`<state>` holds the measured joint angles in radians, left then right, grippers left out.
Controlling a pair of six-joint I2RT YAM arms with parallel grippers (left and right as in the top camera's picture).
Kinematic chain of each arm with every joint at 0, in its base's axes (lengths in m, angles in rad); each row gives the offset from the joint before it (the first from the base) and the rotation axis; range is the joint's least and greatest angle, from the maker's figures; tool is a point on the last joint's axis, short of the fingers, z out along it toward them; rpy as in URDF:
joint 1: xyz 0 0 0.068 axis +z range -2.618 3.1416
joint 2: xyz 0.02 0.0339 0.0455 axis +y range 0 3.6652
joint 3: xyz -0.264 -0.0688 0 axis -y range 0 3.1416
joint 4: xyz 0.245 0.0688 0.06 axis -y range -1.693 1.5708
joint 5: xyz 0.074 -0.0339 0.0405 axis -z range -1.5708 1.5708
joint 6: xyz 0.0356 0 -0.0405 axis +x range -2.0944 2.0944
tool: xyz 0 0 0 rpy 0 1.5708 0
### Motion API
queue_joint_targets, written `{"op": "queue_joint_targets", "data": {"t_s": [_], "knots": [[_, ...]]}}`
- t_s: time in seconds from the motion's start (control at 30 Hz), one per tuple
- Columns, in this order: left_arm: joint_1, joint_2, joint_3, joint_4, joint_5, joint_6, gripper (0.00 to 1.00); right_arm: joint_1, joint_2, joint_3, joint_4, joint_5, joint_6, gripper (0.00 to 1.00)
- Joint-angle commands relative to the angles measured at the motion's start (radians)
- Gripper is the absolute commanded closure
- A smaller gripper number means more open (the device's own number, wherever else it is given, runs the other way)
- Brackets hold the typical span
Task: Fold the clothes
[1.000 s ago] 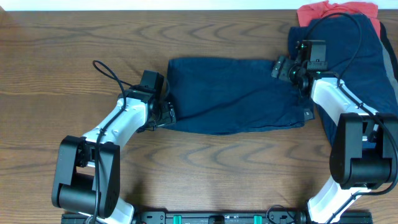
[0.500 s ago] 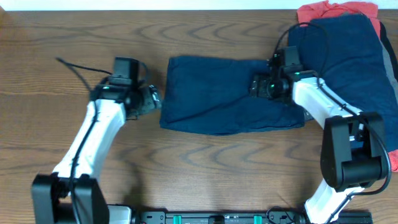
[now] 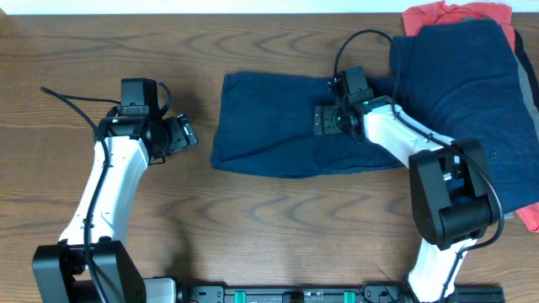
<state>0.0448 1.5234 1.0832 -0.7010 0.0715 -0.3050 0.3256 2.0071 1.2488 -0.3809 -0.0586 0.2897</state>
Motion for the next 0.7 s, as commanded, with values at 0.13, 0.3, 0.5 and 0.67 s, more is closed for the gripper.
{"op": "queue_joint_targets", "data": {"t_s": [0.13, 0.3, 0.5, 0.67], "knots": [[0.005, -0.001, 0.009, -0.002, -0.005, 0.025, 0.06, 0.099, 0.085, 0.052, -0.089, -0.041, -0.096, 0.09], [0.005, -0.002, 0.009, -0.001, -0.005, 0.025, 0.05, 0.162, 0.085, 0.147, -0.192, -0.003, -0.125, 0.09], [0.005, -0.002, 0.009, -0.002, -0.005, 0.028, 0.05, 0.205, 0.085, 0.251, -0.288, 0.028, -0.125, 0.07], [0.005, -0.001, 0.007, -0.006, 0.01, 0.028, 0.05, 0.19, 0.08, 0.352, -0.381, -0.045, -0.102, 0.08]]}}
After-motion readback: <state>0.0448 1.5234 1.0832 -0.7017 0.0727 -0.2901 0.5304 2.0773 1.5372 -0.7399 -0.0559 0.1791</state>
